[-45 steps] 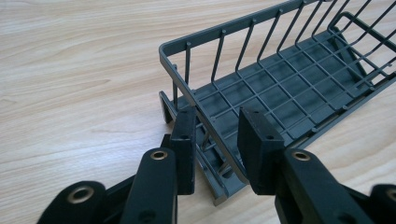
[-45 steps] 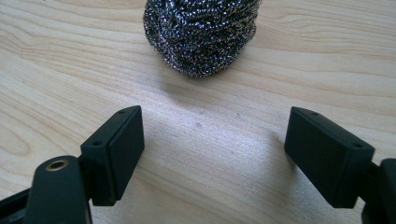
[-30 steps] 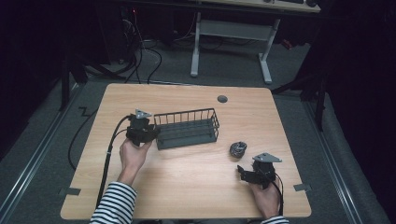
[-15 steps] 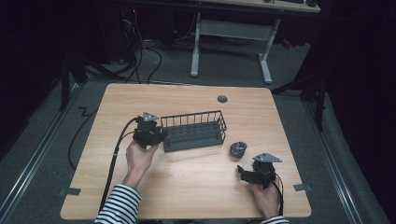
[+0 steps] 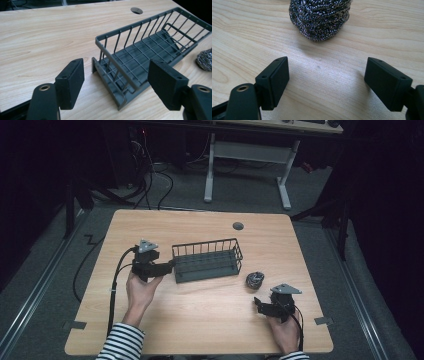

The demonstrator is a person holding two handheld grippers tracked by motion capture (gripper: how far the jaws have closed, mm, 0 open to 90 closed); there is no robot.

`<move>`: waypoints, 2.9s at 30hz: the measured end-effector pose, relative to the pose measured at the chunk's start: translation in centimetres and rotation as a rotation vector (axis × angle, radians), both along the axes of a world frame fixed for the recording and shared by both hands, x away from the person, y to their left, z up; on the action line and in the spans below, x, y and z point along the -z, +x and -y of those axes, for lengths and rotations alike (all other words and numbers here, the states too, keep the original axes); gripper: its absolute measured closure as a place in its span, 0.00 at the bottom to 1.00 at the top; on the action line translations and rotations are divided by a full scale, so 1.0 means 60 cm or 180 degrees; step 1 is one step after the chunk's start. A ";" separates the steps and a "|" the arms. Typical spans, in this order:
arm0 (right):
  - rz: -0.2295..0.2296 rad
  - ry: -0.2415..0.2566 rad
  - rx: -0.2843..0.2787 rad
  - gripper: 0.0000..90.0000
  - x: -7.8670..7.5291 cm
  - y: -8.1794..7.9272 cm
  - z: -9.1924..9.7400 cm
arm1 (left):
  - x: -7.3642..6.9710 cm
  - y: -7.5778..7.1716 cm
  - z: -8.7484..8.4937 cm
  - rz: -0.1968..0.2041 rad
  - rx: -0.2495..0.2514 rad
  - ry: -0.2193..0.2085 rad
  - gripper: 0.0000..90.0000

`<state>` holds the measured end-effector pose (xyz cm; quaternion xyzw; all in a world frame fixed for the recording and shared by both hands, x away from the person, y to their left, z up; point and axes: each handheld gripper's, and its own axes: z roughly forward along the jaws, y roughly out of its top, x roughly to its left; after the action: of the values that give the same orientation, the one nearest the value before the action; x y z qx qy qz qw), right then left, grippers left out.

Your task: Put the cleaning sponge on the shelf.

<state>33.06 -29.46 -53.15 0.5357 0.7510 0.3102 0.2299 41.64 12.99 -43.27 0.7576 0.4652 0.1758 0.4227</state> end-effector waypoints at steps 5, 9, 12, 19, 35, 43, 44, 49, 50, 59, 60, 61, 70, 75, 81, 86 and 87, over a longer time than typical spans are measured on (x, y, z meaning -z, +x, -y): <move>0.0003 0.0000 0.0002 0.23 0.000 0.000 0.000 | 0.009 -0.022 -0.024 0.0107 -0.0022 -0.0021 0.33; 0.0002 0.0002 0.0011 0.23 0.000 0.001 0.000 | 0.025 -0.041 -0.040 0.0137 -0.0052 0.0049 0.33; 0.0001 0.0002 0.0016 0.23 0.000 0.000 0.000 | 0.050 -0.061 -0.058 0.0119 -0.0114 0.0135 0.33; 0.0000 0.0003 0.0022 0.23 0.000 0.000 -0.001 | 0.087 -0.076 -0.079 0.0038 -0.0235 0.0154 0.33; 0.0004 0.0009 0.0038 0.25 -0.001 0.001 0.000 | 0.152 -0.077 -0.106 -0.0134 -0.0534 0.0380 0.31; -0.0048 -0.0014 0.0009 0.25 -0.004 0.002 0.001 | 0.167 -0.079 -0.112 -0.0153 -0.0611 0.0451 0.32; -0.0059 -0.0022 -0.0002 0.25 -0.005 0.002 0.001 | 0.169 -0.079 -0.111 -0.0169 -0.0610 0.0492 0.31; -0.0023 0.0030 -0.0039 0.26 -0.012 0.000 0.003 | 0.171 -0.077 -0.110 -0.0167 -0.0616 0.0531 0.32; -0.0006 0.0075 -0.0042 0.26 -0.017 -0.001 0.005 | 0.172 -0.077 -0.110 -0.0156 -0.0615 0.0518 0.32; 0.0036 0.0193 -0.0064 0.25 -0.023 0.000 0.012 | 0.174 -0.076 -0.113 -0.0164 -0.0603 0.0474 0.31; 0.0040 0.0180 -0.0090 0.25 -0.027 0.002 0.009 | 0.174 -0.076 -0.113 -0.0165 -0.0599 0.0478 0.31; 0.0040 0.0180 -0.0090 0.25 -0.027 0.002 0.009 | 0.174 -0.076 -0.113 -0.0165 -0.0599 0.0478 0.30; 0.0106 0.0215 -0.0180 0.24 -0.051 0.022 -0.003 | 0.174 -0.075 -0.113 -0.0173 -0.0586 0.0483 0.29; 0.0070 0.0238 -0.0169 0.22 -0.056 0.040 -0.007 | 0.174 -0.075 -0.113 -0.0174 -0.0588 0.0482 0.29; 0.0028 0.0220 -0.0156 0.20 -0.057 0.066 -0.015 | 0.174 -0.075 -0.113 -0.0174 -0.0590 0.0481 0.29; -0.0009 0.0244 -0.0116 0.20 -0.052 0.083 -0.018 | 0.174 -0.075 -0.113 -0.0173 -0.0590 0.0480 0.29; -0.0021 0.0248 -0.0107 0.20 -0.050 0.086 -0.018 | 0.174 -0.075 -0.113 -0.0174 -0.0590 0.0481 0.29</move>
<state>38.20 -28.36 -50.16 0.5325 0.7480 0.3412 0.2012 37.12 19.75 -53.69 0.7456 0.5299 0.2280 0.3335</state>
